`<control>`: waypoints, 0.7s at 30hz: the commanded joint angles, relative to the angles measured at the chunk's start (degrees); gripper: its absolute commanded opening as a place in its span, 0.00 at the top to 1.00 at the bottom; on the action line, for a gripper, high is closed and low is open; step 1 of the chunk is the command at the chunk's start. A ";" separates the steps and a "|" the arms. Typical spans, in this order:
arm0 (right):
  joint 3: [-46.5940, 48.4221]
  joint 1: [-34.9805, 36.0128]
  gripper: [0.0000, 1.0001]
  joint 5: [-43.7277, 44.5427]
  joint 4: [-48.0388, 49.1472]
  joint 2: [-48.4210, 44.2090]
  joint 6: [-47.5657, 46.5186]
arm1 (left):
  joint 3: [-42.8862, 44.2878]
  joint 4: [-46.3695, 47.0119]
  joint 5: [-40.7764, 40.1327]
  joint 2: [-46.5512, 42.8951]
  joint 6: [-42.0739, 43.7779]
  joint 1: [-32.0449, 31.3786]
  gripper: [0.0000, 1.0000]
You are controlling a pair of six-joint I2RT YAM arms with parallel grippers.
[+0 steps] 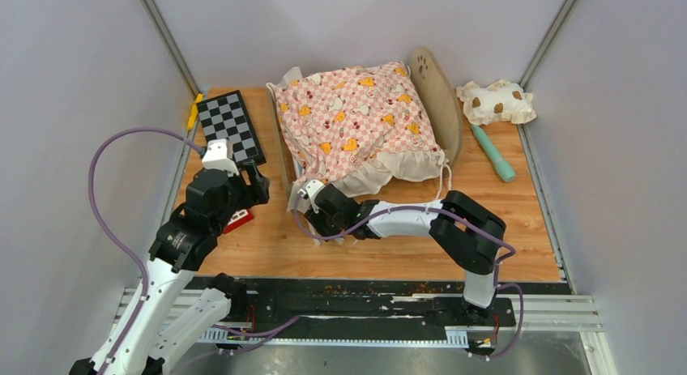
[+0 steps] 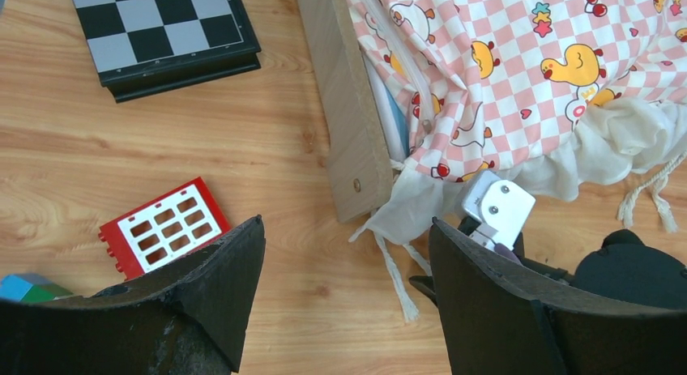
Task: Set up the pet bed
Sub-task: Adjust the ropes on the bed frame.
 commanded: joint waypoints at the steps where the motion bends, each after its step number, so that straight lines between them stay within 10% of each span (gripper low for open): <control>1: 2.29 0.04 0.57 0.21 2.38 1.82 -1.18 | 0.55 -0.25 -0.40 -1.08 0.03 0.01 0.19; 8: 3.25 0.00 0.64 3.29 0.16 3.65 -1.34 | -0.08 -0.81 -0.23 -2.70 0.03 0.01 0.19; 16: 2.79 -0.46 1.00 1.11 0.33 1.99 1.10 | -3.45 1.62 3.24 -4.90 1.10 0.01 0.17; 21: 3.93 -1.84 1.00 -0.04 -1.17 -1.44 2.76 | -7.95 8.25 10.31 -7.46 1.31 0.01 0.16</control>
